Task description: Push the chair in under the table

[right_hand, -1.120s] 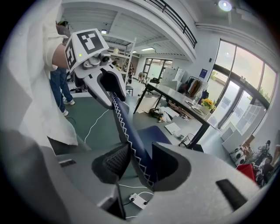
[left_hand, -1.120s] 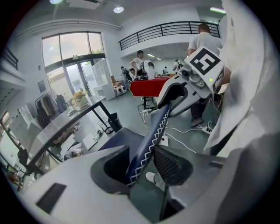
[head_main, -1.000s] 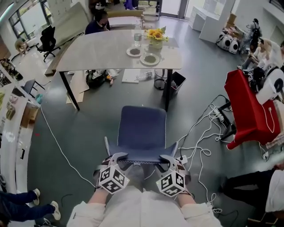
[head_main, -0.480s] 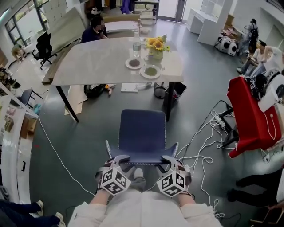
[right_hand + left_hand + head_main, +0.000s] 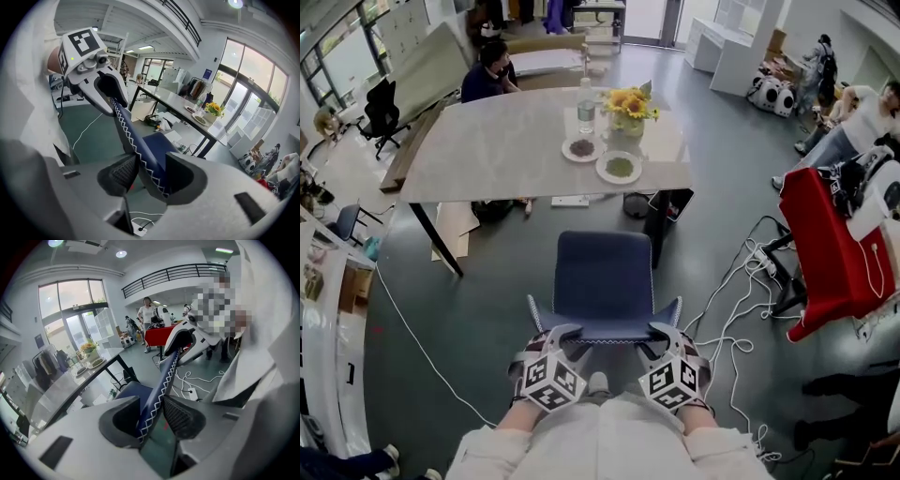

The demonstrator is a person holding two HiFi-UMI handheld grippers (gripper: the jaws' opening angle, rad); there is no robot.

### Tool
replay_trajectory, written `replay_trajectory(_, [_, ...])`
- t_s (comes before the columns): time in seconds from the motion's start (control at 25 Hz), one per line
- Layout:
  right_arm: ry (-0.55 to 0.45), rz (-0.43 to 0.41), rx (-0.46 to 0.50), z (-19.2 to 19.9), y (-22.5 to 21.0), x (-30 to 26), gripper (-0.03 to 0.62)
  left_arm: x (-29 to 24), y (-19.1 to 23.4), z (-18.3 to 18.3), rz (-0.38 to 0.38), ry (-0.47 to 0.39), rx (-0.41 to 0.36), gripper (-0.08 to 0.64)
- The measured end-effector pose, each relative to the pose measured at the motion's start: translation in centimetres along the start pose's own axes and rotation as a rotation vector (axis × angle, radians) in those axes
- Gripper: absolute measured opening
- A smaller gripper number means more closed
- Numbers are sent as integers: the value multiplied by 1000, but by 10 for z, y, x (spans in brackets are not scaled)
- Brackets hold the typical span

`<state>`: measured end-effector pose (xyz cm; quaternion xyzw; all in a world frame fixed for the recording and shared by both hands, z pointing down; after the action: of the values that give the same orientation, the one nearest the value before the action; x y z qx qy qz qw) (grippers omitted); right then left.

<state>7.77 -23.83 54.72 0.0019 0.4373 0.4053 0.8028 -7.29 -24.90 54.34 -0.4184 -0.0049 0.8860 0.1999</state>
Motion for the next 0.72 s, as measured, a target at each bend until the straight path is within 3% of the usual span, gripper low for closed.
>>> replay_trajectory(0.72, [-32,29,12,-33,-64,-59,156,-32,86,-17,-23,-22,-15,160])
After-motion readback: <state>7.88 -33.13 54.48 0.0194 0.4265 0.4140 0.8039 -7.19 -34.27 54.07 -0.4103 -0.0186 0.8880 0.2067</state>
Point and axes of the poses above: the fingertips, and each gripper's own axes: x backward along the fingers, y to its left, z out of its underside, the point moved 5 cm from there along x, backward along the fingers, and after that the axes turned 3 degrees about z, right-handed, at the moved point
